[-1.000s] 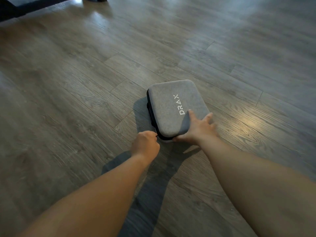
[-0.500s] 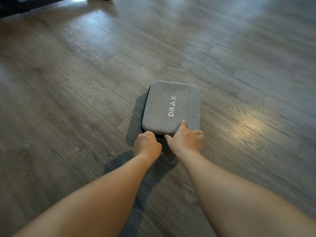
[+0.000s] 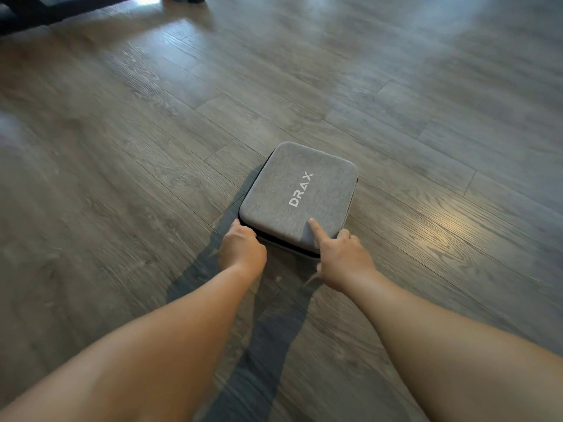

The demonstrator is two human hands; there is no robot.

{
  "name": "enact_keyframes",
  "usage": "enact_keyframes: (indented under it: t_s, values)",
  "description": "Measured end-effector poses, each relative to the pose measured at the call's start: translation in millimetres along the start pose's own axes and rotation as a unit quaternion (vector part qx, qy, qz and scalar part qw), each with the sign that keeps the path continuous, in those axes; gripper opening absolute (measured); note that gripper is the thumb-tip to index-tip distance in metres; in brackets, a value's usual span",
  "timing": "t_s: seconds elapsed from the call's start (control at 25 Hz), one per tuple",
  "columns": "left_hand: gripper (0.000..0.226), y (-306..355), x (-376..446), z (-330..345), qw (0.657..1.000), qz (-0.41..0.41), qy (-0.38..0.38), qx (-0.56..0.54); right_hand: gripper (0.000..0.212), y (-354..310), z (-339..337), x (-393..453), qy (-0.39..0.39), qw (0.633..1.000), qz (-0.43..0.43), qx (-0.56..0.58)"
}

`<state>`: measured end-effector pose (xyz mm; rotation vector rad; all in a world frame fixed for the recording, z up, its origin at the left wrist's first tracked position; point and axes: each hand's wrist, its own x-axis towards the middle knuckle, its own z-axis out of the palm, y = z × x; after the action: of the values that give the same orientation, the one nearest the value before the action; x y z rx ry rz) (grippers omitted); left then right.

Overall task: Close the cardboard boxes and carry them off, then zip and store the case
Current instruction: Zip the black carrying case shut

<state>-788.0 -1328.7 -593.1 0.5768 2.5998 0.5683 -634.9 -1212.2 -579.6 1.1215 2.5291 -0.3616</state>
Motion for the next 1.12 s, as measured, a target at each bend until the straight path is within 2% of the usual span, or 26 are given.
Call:
enact_keyframes:
  t_s: [0.08,0.2,0.24,0.32,0.44,0.56,0.64,0.68,0.72,0.8,0.88,1.0,1.12]
  values:
    - [0.014,5,-1,4,1.0,0.012,-0.008,0.012,0.096,-4,-2,4,-0.026,0.997,0.03,0.073]
    - [0.035,10,8,4,1.0,-0.02,0.003,-0.014,0.096,-22,-1,1,-0.022,0.991,0.061,0.116]
    - [0.033,9,13,3,0.999,-0.028,0.007,-0.035,0.096,-28,2,-1,-0.016,0.993,0.057,0.103]
    - [0.01,3,21,1,0.999,-0.026,0.008,-0.043,0.097,-40,8,-6,-0.006,0.995,0.039,0.088]
    - [0.012,-11,24,-3,0.997,-0.03,0.029,-0.057,0.094,-48,23,-14,0.008,0.997,-0.014,0.074]
    - [0.018,-26,24,-6,0.996,-0.012,0.038,-0.083,0.073,-34,25,-15,0.05,0.994,-0.087,0.036]
    - [0.024,-35,25,-8,0.994,0.0,0.029,-0.104,0.053,-18,15,-7,0.12,0.982,-0.146,-0.031]
    - [0.027,-38,25,-7,0.994,0.011,0.024,-0.105,0.054,-12,11,-1,0.146,0.971,-0.175,-0.076]
    - [0.028,-39,22,-7,0.995,0.026,0.019,-0.098,0.063,-7,7,6,0.148,0.963,-0.198,-0.11]
    - [0.028,-40,14,-1,0.995,0.054,0.01,-0.079,0.088,-3,1,18,0.077,0.97,-0.206,-0.108]
    - [0.025,-39,4,6,0.995,0.063,0.005,-0.072,0.1,-3,1,25,0.021,0.979,-0.181,-0.093]
    - [0.017,-37,-6,9,0.996,0.06,0.012,-0.069,0.102,-12,6,26,0.04,0.981,-0.165,-0.094]
    - [0.016,-34,-12,5,0.997,0.059,0.009,-0.048,0.096,-43,12,25,0.057,0.993,-0.095,-0.043]
